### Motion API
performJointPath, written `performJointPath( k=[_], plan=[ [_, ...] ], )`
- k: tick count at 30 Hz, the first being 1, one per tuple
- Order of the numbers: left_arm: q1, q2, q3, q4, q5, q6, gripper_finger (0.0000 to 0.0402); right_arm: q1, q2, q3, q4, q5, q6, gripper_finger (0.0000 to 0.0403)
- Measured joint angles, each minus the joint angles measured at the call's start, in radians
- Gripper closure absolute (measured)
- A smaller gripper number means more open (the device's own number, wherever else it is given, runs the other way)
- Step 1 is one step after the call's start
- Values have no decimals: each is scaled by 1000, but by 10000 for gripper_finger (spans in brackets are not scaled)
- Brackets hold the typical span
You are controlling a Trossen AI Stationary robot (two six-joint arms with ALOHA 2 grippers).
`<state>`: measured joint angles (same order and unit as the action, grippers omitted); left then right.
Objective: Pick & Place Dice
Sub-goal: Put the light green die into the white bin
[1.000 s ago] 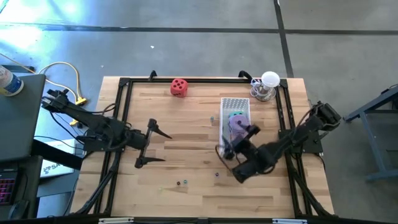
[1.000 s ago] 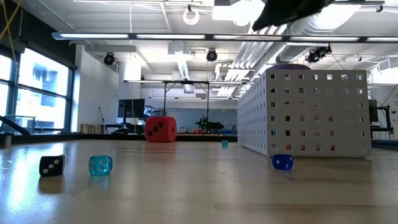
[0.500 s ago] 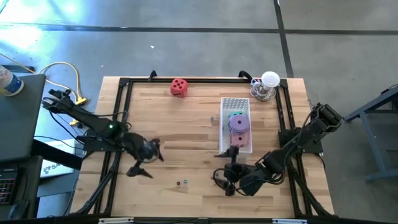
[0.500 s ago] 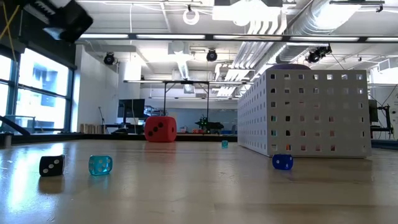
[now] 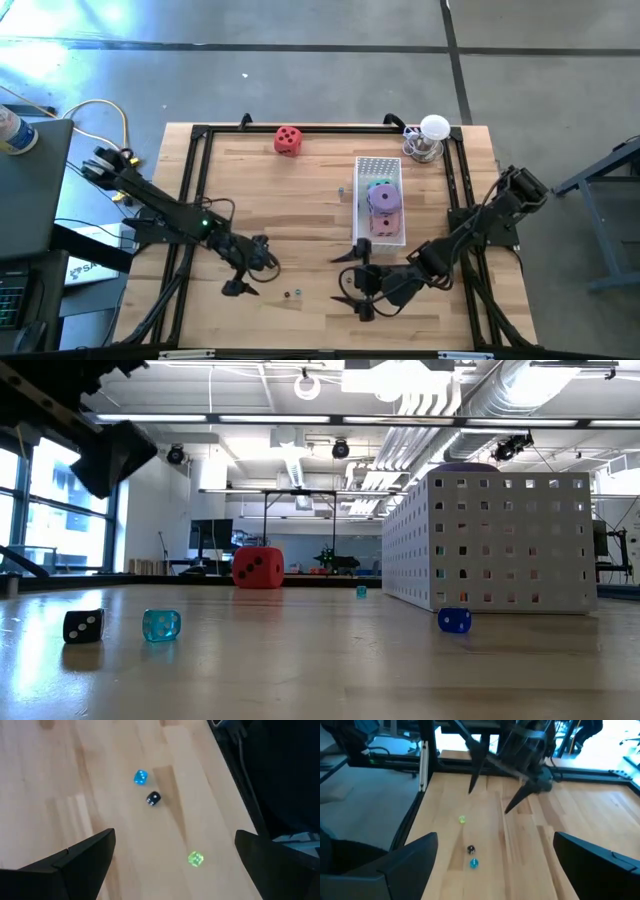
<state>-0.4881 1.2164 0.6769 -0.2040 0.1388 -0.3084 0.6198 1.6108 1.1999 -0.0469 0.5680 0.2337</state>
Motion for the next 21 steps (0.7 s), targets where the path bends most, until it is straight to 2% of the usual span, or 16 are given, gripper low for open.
performJointPath(
  k=[9, 15, 21],
  plan=[
    [-1, 95, 1, 159, 106, -7, 2, -19, 0, 0, 30, -51, -29, 19],
    [1, 107, 1, 208, 56, -4, 2, -18, 2, 0, 52, -52, -69, 19],
    [-45, 116, 0, 281, 6, 16, 2, -18, 2, 0, 74, -52, -97, 19]
  ],
)
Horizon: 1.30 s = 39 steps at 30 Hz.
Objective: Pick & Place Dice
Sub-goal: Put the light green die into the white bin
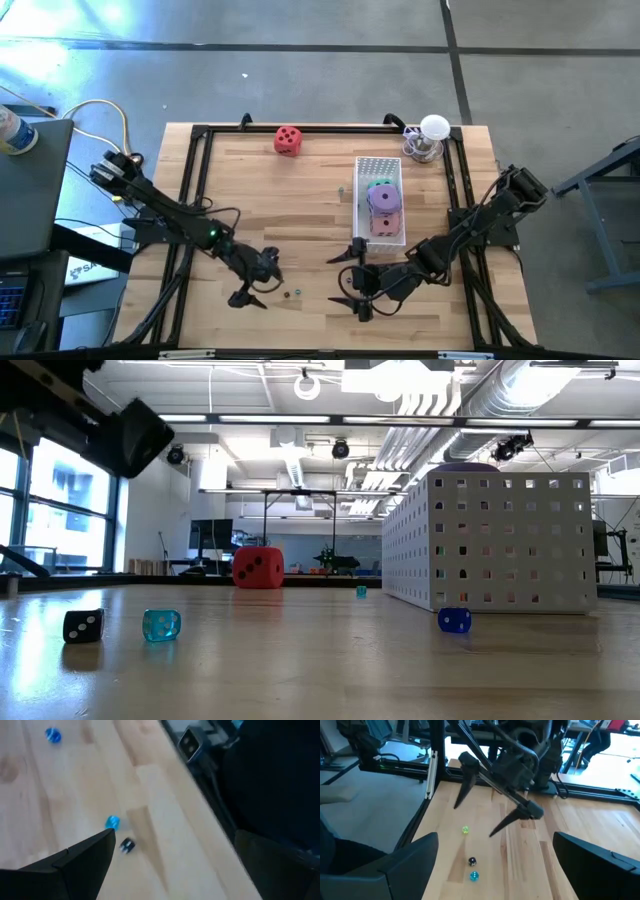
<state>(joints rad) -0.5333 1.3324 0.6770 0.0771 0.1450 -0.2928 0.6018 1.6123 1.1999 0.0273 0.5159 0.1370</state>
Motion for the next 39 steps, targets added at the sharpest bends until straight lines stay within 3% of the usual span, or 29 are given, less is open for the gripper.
performJointPath(
  k=[7, 12, 15, 20, 25, 32, 39],
  plan=[
    [-55, -1, 1, 47, -74, -6, 2, 14, 17, 0, 4, -55, -9, 19],
    [-97, -5, 1, 31, -231, 52, 8, 13, 16, 0, 1, -54, -44, 19],
    [-108, -5, 1, -11, -302, 6, 15, 12, 16, 0, 18, -53, -90, 19],
    [-108, -8, 1, -84, -284, -169, 25, 4, 16, 0, 63, -55, -208, 19],
    [-89, -34, 1, -77, -260, -210, 27, -27, 16, 0, 245, -43, -415, 19],
    [-3, -45, 1, -45, -221, -189, 27, -47, 15, 0, 433, -44, -293, 19],
    [0, -45, 1, -42, -182, -108, 27, -53, 15, 0, 594, -50, -425, 19]
  ],
)
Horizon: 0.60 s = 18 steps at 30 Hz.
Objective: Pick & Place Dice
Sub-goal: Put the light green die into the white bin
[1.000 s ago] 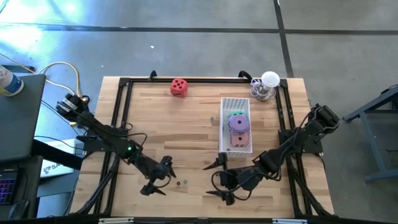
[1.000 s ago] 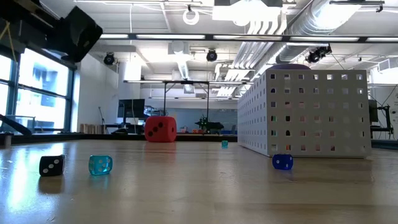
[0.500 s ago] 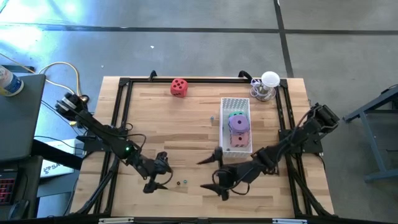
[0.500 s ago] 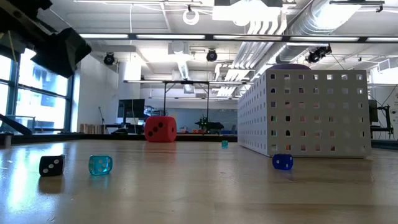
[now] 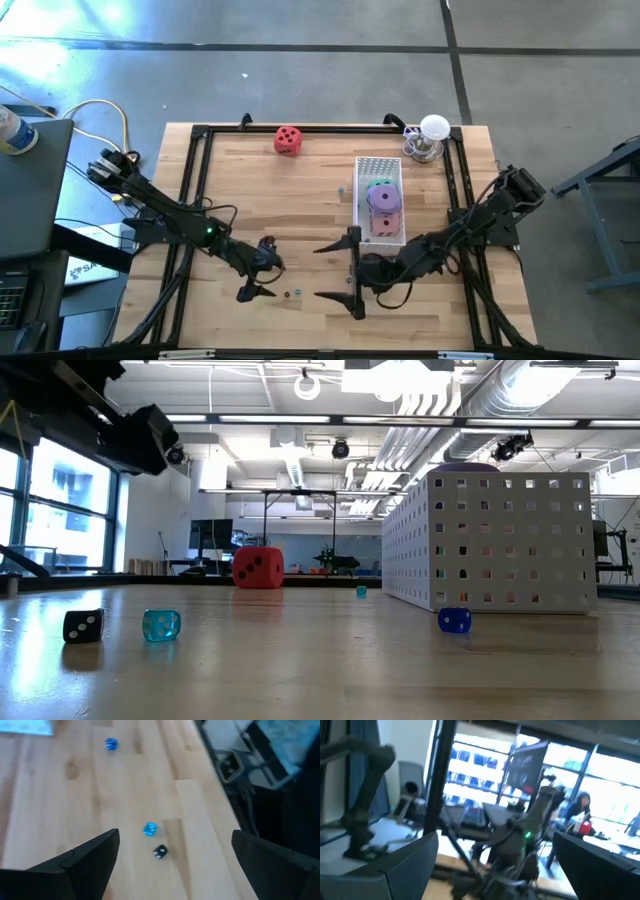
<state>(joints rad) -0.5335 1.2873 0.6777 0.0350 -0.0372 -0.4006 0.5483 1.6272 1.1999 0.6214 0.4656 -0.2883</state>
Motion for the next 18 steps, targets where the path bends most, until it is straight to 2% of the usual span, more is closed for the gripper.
performJointPath(
  k=[3, 5, 9, 13, 15, 18],
  plan=[
    [-14, 0, 0, 30, 27, 53, 27, -16, 0, 0, 25, 6, 20, 19],
    [-27, 0, 1, 41, 27, 54, 27, -33, 0, 0, 25, 6, 90, 19],
    [-81, 0, 1, 31, 31, -30, 27, -57, 0, 0, -16, 3, 235, 19],
    [-183, 0, 1, 4, 94, -76, 27, -60, 0, 0, -108, -10, 306, 19],
    [-237, 0, 1, -29, 57, -85, 27, -62, 0, 0, -108, -78, 324, 19],
    [-319, 2, 1, -67, -89, -177, 27, -66, 0, 0, -81, -204, 341, 19]
  ],
)
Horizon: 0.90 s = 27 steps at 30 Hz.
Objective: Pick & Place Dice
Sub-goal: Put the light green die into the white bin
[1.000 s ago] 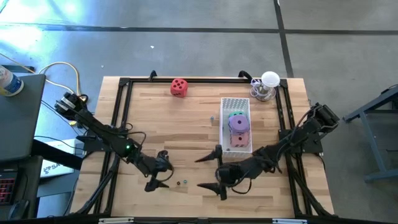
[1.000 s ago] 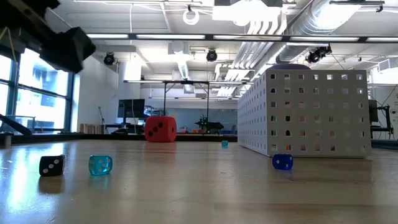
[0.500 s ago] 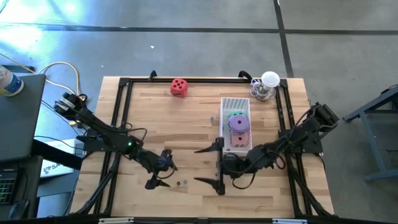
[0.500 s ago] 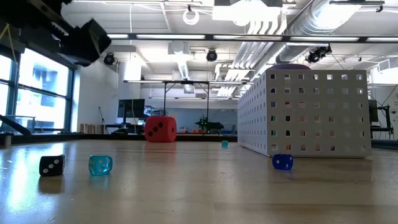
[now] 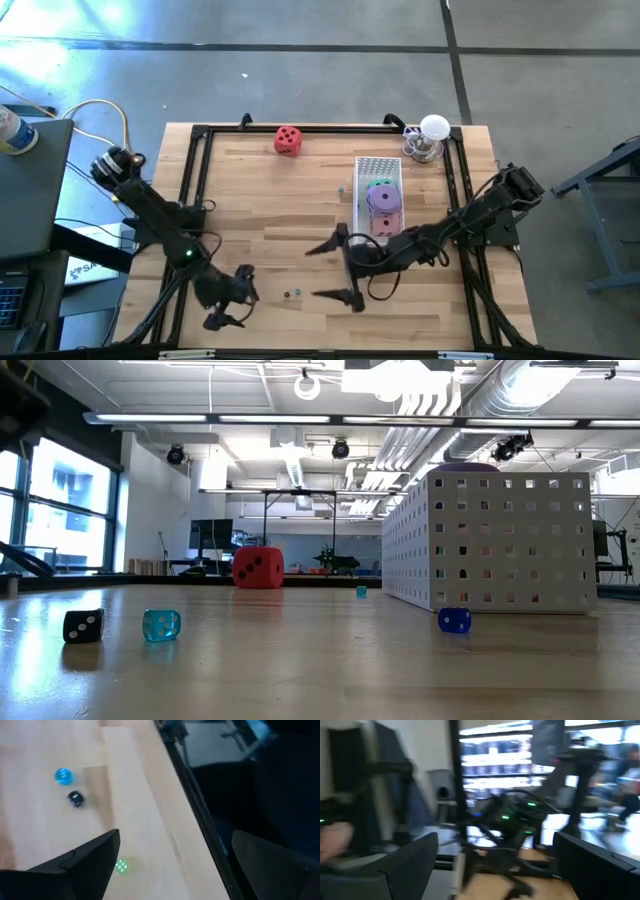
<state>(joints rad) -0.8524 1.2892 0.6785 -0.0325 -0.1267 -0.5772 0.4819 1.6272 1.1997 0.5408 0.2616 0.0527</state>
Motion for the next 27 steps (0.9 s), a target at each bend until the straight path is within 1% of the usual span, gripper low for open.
performJointPath(
  k=[3, 6, 9, 12, 14, 16, 20, 25, 27],
  plan=[
    [-53, 0, 0, -28, -115, -49, 27, 3, 0, 0, 16, -113, -2, 19],
    [-93, 7, 0, -76, -185, -85, 27, 14, 0, 0, 27, -206, -48, 19],
    [-121, 44, 0, -136, -201, -173, 27, 34, 0, 0, 25, -266, -120, 19],
    [-132, 89, -2, -150, -202, -205, 27, 53, 28, 1, 61, -293, -168, 19],
    [-125, 103, -2, -150, -204, -201, 27, 73, 47, -1, 80, -292, -218, 19],
    [-115, 113, -2, -155, -206, -188, 27, 85, 64, -1, 135, -287, -271, 19],
    [-103, 113, -2, -206, -212, -180, 27, 115, 79, 0, 195, -273, -403, 19],
    [-98, 114, -18, -211, -223, -181, 27, 143, 96, 0, 213, -157, -492, 19],
    [-98, 114, -25, -208, -230, -181, 27, 149, 97, 0, 213, -131, -520, 19]
  ],
)
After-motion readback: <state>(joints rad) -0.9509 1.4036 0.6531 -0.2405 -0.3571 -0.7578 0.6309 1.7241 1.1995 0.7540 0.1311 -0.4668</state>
